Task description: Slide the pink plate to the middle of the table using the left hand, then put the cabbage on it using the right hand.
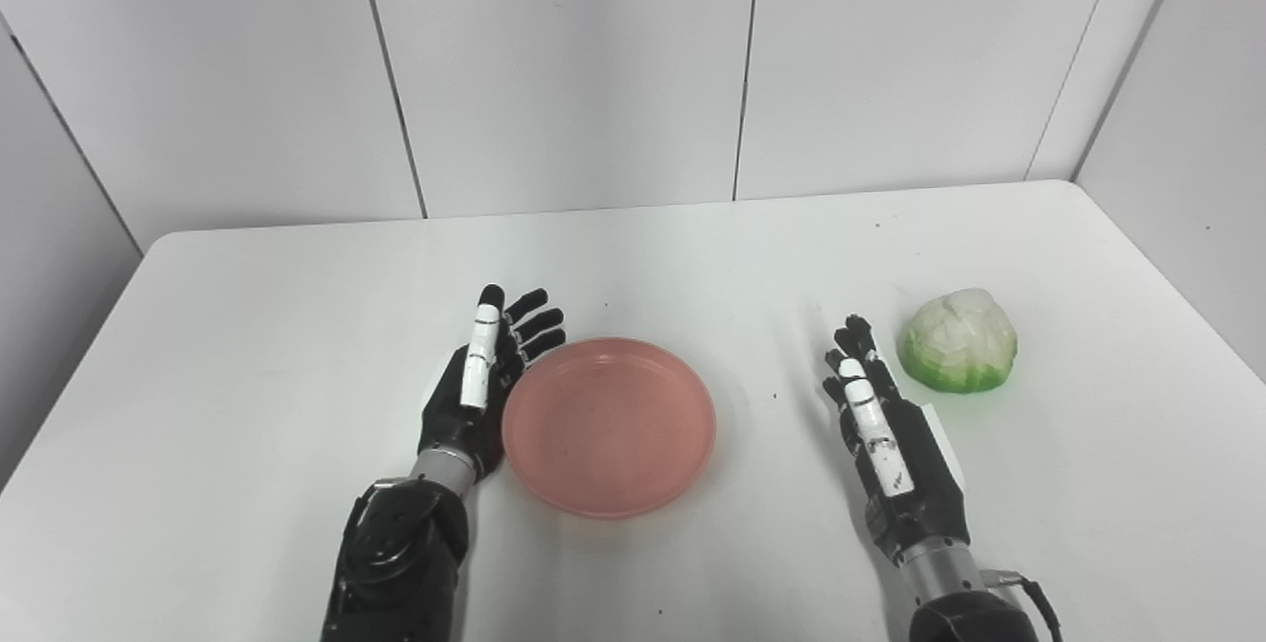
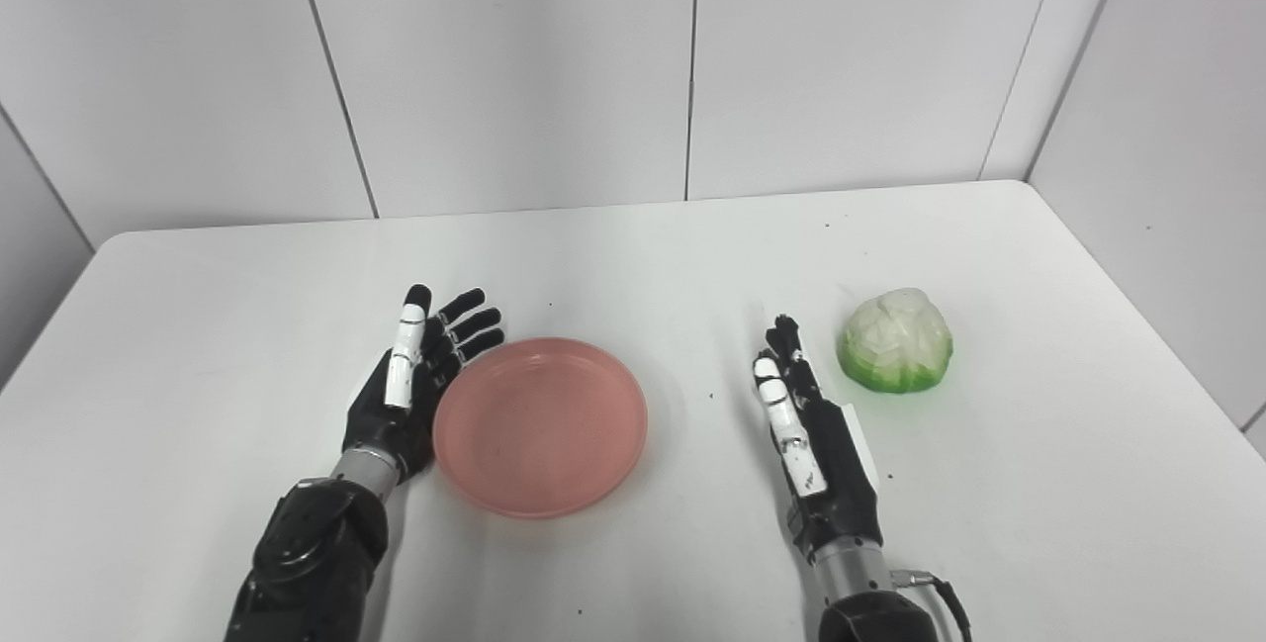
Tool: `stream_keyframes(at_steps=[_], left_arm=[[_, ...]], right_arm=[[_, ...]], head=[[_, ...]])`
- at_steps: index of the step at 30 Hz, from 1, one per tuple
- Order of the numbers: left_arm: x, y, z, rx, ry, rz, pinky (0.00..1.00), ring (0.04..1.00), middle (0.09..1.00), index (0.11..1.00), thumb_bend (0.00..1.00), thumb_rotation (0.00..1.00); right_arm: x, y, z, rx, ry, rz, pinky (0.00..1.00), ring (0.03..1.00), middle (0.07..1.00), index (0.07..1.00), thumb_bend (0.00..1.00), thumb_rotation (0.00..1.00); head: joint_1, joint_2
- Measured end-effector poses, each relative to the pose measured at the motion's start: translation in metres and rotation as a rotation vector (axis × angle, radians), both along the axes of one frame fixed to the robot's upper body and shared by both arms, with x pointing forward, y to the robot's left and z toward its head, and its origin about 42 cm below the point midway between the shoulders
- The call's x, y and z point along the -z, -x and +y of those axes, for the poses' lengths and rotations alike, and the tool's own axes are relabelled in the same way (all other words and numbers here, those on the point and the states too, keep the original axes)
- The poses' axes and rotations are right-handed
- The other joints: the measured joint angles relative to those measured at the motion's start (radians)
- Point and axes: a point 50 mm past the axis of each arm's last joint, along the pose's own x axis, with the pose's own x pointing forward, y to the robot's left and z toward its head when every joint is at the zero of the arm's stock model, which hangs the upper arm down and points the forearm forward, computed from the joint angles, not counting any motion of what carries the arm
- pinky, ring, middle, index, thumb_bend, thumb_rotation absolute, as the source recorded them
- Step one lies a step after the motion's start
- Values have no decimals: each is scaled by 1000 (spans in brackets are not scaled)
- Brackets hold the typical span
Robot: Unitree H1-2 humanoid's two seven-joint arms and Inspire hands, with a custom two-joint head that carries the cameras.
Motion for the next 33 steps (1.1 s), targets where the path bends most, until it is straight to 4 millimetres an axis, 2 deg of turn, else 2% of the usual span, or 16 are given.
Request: stream_keyframes(at_steps=[4, 7, 18, 24, 28, 31, 33], left_arm=[[-2, 6, -11, 23, 6, -9, 813, 822, 818, 812, 705, 1000], [-4, 8, -19, 47, 3, -16, 809, 826, 823, 816, 701, 1000], [-6, 10, -36, 67, 33, -15, 828, 836, 830, 822, 756, 1000], [-17, 12, -38, 88, 35, -53, 848, 850, 844, 830, 739, 1000], [-17, 13, -41, 107, 12, -66, 850, 859, 861, 855, 711, 1000], [-13, 13, -34, 120, -75, -116, 874, 881, 884, 884, 717, 1000], [-9, 14, -25, 108, -121, -122, 932, 918, 915, 906, 732, 1000]], right_arm=[[-8, 2, -3, -6, 25, -12, 1000, 1000, 1000, 1000, 558, 896], [-11, 2, -6, -17, 32, -11, 1000, 1000, 1000, 1000, 538, 866], [-12, 4, -7, -8, 30, 0, 1000, 1000, 1000, 1000, 521, 884], [-12, 4, -7, -6, 30, 1, 1000, 1000, 1000, 1000, 522, 881], [-12, 5, -7, -8, 29, 1, 1000, 1000, 1000, 1000, 531, 883], [-12, 5, -7, -14, 27, 0, 1000, 1000, 1000, 1000, 540, 876], [-11, 5, -7, -13, 27, 2, 1000, 1000, 1000, 1000, 547, 866]], head=[[22, 5], [26, 6], [40, 12], [34, 6], [29, -1], [28, -3], [31, -6]])
